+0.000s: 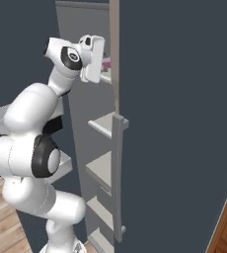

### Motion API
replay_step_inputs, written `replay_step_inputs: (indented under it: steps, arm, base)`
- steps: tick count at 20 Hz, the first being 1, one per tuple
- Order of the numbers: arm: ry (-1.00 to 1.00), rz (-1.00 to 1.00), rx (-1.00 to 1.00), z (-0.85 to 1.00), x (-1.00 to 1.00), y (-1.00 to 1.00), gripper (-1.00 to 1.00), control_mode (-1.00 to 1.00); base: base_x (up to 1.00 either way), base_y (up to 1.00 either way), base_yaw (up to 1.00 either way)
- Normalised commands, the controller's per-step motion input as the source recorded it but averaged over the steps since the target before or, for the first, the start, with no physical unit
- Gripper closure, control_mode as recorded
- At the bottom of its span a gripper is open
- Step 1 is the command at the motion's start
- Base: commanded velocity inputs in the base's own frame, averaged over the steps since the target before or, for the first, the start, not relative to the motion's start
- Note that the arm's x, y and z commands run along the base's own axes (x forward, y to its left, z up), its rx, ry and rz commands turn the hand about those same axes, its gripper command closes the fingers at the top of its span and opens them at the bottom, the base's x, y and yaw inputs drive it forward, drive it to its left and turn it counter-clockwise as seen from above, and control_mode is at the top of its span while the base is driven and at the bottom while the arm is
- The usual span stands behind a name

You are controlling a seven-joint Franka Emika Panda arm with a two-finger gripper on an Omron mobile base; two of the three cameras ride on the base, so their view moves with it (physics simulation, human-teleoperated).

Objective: The ice cube tray has been filled with water. Take the tray and place it in the freezer to make ice. Close the freezer door after placing the tray.

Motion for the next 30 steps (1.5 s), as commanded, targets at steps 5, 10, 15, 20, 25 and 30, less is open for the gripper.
replay_step_inputs:
  steps: [5,10,15,20,25,30]
  arm:
    - [-0.05,0.00,0.00,-0.44,0.57,-0.21,1.00,-1.00]
    - [-0.06,0.00,0.00,-0.28,0.44,-0.04,-1.00,-1.00]
    - [-0.03,0.00,0.00,-0.01,0.22,-0.01,-1.00,-1.00]
    - [-0.02,0.00,0.00,0.00,0.33,-0.05,-1.00,-1.00]
    - [0.03,0.00,0.01,0.09,-0.20,0.02,-1.00,-1.00]
    - [0.02,0.00,0.00,0.21,-0.77,0.36,-1.00,-1.00]
  base:
    - [0.00,0.00,0.00]
    - [0.00,0.00,0.00]
    - [0.00,0.00,0.00]
    - [0.00,0.00,0.00]
    - [0.00,0.00,0.00]
    - [0.00,0.00,0.00]
